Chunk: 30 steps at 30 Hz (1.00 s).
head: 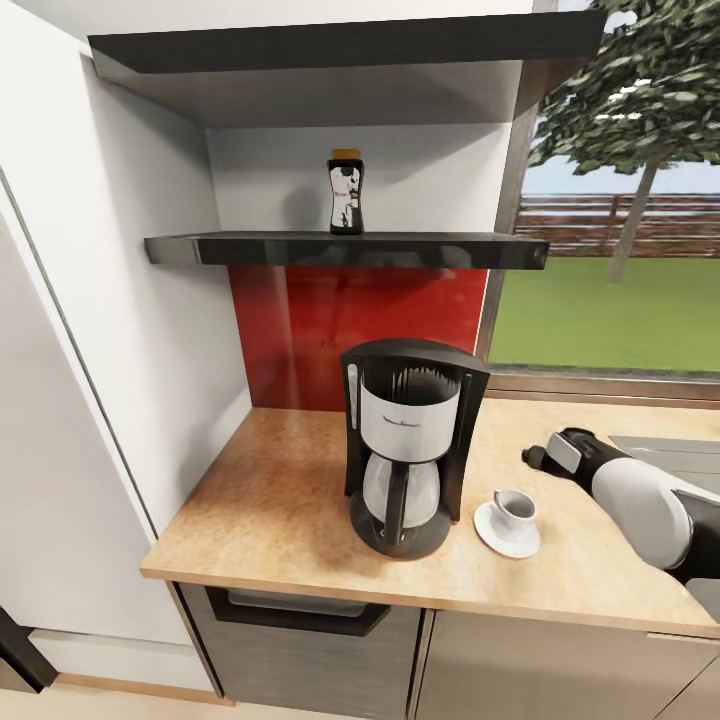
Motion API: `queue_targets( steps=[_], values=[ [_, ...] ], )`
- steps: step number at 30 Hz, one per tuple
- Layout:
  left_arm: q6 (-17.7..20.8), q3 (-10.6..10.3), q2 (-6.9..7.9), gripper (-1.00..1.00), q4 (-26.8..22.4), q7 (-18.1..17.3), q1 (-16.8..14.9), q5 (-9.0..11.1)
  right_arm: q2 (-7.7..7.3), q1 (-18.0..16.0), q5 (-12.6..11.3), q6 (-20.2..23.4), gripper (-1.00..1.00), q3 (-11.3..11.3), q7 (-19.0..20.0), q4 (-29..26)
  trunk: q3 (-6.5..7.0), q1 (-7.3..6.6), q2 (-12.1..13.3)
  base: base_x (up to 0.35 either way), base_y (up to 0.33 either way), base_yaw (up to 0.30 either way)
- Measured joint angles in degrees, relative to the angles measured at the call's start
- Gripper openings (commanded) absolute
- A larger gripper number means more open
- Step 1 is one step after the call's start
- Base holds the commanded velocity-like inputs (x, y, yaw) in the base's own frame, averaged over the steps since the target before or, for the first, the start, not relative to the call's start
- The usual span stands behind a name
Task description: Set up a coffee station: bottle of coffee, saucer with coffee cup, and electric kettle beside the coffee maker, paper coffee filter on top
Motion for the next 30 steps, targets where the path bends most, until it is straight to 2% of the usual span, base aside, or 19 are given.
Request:
queue_targets(
  steps=[1, 2, 4, 5, 6, 7, 8, 9, 10, 11, 12, 13, 15, 17, 18, 20, 24, 29, 30],
  values=[
    [0.0, 0.0, 0.0, 1.0, -0.2, 0.0, 0.0, -0.1, -1.03, 0.0, 0.1, -1.1, 1.0, -0.1, -0.1, 0.3, 0.0, 0.0, 0.0, 0.0, 0.0, 0.0],
    [0.0, 0.0, 0.0, 1.0, -0.7, 0.0, 0.0, -0.2, -3.09, 0.0, 0.5, -2.8, 1.0, 0.1, -0.3, 0.7, 0.0, 0.0, 0.0, 0.0, 0.0, 0.0],
    [0.1, 0.0, 0.0, 1.0, -1.1, 0.0, 0.0, -0.3, -5.68, 0.0, 1.0, -4.1, 1.0, 0.1, -0.4, 1.0, 0.0, 0.0, 0.0, 0.0, 0.0, 0.0],
    [0.1, -0.1, 0.0, 1.0, -1.5, 0.0, 0.0, -0.4, -8.13, 0.0, 1.7, -4.9, 1.0, 0.2, -0.5, 1.2, 0.0, 0.0, 0.0, 0.0, 0.0, 0.0],
    [0.1, -0.1, -0.01, 1.0, -1.6, 0.0, 0.0, -0.4, -9.68, 0.0, 2.2, -5.3, 1.0, 0.2, -0.6, 1.3, 0.0, -0.01, 0.0, 0.0, 0.0, 0.0],
    [0.1, -0.1, -0.04, 1.0, -1.9, 0.0, 0.0, -0.5, -12.24, 0.0, 3.1, -6.1, 1.0, 0.2, -0.6, 1.4, 0.0, 0.0, 0.0, 0.0, 0.0, 0.0],
    [0.1, -0.1, -0.03, 1.0, -1.9, 0.0, 0.0, -0.5, -13.79, 0.0, 3.6, -6.7, 1.0, 0.2, -0.7, 1.4, 0.0, -0.01, 0.0, 0.0, 0.0, 0.0],
    [0.1, -0.1, -0.02, 1.0, -2.1, 0.0, 0.0, -0.5, -16.25, 0.1, 4.4, -7.9, 1.0, 0.3, -0.7, 1.5, 0.0, 0.0, 0.0, 0.0, 0.0, 0.0],
    [0.0, -0.1, -0.03, 1.0, -2.2, 0.0, 0.0, -0.5, -17.71, 0.1, 4.8, -8.6, 1.0, 0.3, -0.7, 1.5, 0.0, -0.01, 0.0, 0.0, 0.0, 0.0],
    [-0.1, -0.1, -0.06, 1.0, -2.5, 0.0, 0.0, -0.6, -19.93, 0.2, 5.6, -10.0, 1.0, 0.3, -0.7, 1.5, 0.0, 0.0, 0.0, 0.0, 0.0, 0.0],
    [-0.1, -0.1, -0.09, 1.0, -2.6, 0.0, 0.0, -0.6, -21.25, 0.2, 6.0, -10.7, 1.0, 0.3, -0.7, 1.6, 0.0, -0.01, 0.0, 0.0, 0.0, 0.0],
    [-0.4, -0.2, -0.15, 1.0, -2.8, 0.0, 0.0, -0.7, -23.3, 0.5, 6.6, -11.9, 1.0, 0.3, -0.7, 1.6, 0.0, 0.0, 0.0, 0.0, 0.0, 0.0],
    [-0.9, -0.3, -0.22, 1.0, -3.1, 0.0, 0.0, -0.7, -25.5, 0.8, 7.3, -12.8, 1.0, 0.2, -0.7, 1.7, 0.0, 0.0, 0.0, -0.003, 0.0, 0.0],
    [-2.1, -0.4, -0.36, 1.0, -3.9, -0.1, 0.0, -0.9, -29.7, 2.4, 8.7, -13.7, 1.0, 0.3, -0.7, 1.7, 0.0, 0.01, 0.0, -0.103, 0.0, 0.0],
    [-2.2, -0.4, -0.36, 1.0, -4.1, -0.1, 0.0, -1.0, -30.65, 2.8, 9.0, -13.7, 1.0, 0.2, -0.7, 1.8, 0.0, 0.0, 0.0, -0.224, 0.0, 0.0],
    [-2.5, -0.5, -0.39, 1.0, -5.2, -0.1, 0.0, -2.3, -34.54, 6.1, 9.7, -12.8, 1.0, 0.2, -0.7, 1.8, 0.0, 0.02, 0.0, -0.287, 0.0, 0.0],
    [-2.6, -0.5, -0.32, 1.0, -6.7, -0.1, -0.1, -5.1, -37.86, 10.9, 9.9, -12.1, 1.0, 0.2, -0.7, 1.9, 0.0, 0.03, 0.0, -0.314, 0.0, 0.0],
    [-2.7, -0.5, -0.27, 1.0, -8.2, -0.1, -0.1, -7.0, -39.59, 15.3, 9.9, -11.8, 1.0, 0.1, -0.7, 2.0, 0.0, 0.03, 0.0, -0.306, 0.0, 0.0],
    [-2.8, -0.5, 0.02, 1.0, -9.5, -0.1, -0.1, -7.7, -39.38, 21.4, 9.5, -11.6, 1.0, 0.2, -0.3, 2.1, 0.0, 0.02, 0.0, -0.143, 0.0, 0.0]
  ],
)
